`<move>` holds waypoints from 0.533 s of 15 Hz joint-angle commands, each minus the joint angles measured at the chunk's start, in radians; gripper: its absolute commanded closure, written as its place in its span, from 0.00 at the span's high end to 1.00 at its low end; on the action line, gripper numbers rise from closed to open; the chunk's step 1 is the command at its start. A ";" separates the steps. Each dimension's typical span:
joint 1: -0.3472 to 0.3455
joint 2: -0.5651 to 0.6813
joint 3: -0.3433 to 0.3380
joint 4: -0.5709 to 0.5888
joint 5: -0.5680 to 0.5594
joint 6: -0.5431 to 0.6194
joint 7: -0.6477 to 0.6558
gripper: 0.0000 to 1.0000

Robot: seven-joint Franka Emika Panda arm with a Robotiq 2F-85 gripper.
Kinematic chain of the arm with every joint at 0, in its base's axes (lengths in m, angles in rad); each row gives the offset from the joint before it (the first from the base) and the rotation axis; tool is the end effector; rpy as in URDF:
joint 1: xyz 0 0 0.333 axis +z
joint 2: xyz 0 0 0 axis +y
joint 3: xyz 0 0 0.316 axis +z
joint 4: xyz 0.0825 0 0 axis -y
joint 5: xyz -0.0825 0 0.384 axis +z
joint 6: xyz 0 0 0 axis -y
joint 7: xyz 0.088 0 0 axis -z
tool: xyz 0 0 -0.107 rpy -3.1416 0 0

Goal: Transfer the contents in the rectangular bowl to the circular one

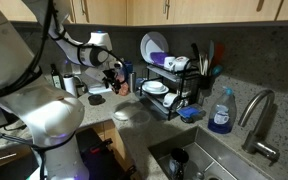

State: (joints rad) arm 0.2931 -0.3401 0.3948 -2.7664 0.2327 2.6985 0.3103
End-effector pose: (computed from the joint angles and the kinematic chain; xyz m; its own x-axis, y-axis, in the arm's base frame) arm 0.3185 0.2412 0.3339 0.9588 0.1583 0.2361 0.1855 -0.9778 -0.0976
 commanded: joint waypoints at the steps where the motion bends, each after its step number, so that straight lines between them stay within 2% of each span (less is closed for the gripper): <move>1: 0.001 0.029 -0.009 0.009 -0.051 -0.001 0.032 1.00; 3: -0.016 0.072 -0.008 0.028 -0.080 -0.001 0.041 1.00; 8: -0.016 0.096 -0.013 0.047 -0.064 0.005 0.050 1.00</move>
State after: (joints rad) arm 0.2561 -0.2515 0.4031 -2.7252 0.1593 2.6990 0.3464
